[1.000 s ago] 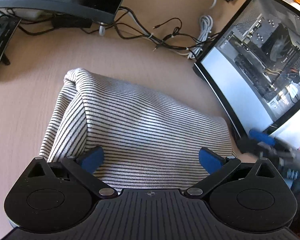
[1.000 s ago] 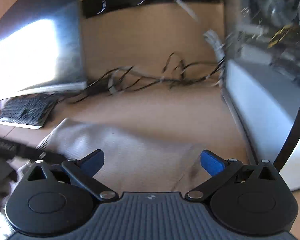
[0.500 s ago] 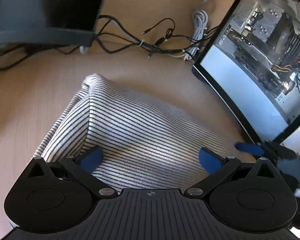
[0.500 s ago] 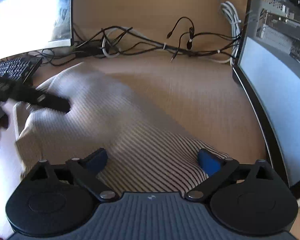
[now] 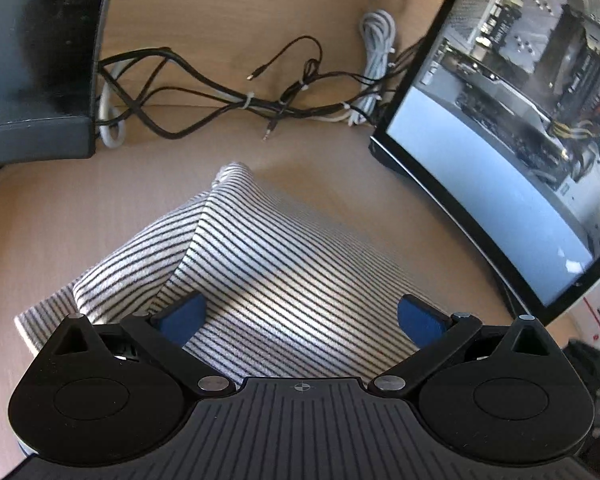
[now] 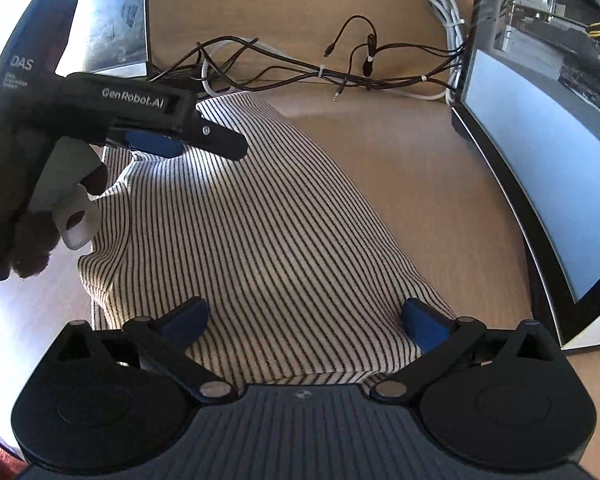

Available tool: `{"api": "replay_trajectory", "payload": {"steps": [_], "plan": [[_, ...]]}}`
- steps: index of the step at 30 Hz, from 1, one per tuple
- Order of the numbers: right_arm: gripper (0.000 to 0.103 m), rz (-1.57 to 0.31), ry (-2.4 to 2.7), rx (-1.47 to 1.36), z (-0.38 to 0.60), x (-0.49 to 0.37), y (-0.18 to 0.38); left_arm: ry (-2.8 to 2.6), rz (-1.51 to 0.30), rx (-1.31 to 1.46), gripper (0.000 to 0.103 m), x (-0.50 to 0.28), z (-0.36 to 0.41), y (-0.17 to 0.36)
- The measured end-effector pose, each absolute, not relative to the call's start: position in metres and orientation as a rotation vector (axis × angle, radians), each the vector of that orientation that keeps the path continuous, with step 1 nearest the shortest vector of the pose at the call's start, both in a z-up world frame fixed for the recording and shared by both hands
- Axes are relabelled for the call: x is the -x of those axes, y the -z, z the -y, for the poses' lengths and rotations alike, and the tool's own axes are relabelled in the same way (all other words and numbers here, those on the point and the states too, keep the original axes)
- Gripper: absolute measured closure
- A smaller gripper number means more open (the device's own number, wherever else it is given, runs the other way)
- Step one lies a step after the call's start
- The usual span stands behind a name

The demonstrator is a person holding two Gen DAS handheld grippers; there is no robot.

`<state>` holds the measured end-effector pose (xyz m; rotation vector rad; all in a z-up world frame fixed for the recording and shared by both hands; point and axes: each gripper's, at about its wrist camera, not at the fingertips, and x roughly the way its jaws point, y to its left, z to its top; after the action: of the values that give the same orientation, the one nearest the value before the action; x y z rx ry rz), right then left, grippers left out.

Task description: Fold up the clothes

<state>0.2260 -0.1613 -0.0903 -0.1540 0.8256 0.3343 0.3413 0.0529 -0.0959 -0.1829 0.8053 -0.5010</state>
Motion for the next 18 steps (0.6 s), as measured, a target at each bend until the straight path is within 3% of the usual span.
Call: {"api": "replay_trajectory", "payload": {"steps": [12,18], "plan": [[0.0,-0.784,-0.322,0.169,0.159,-0.222,0.094,0.467,-0.896,0.386,0.0,-0.261,-0.083,0.096],[0.0,-0.78,-0.335,0.185,0.158,-0.214,0.092,0.4,-0.928,0.285,0.0,-0.248,-0.07,0.108]]}}
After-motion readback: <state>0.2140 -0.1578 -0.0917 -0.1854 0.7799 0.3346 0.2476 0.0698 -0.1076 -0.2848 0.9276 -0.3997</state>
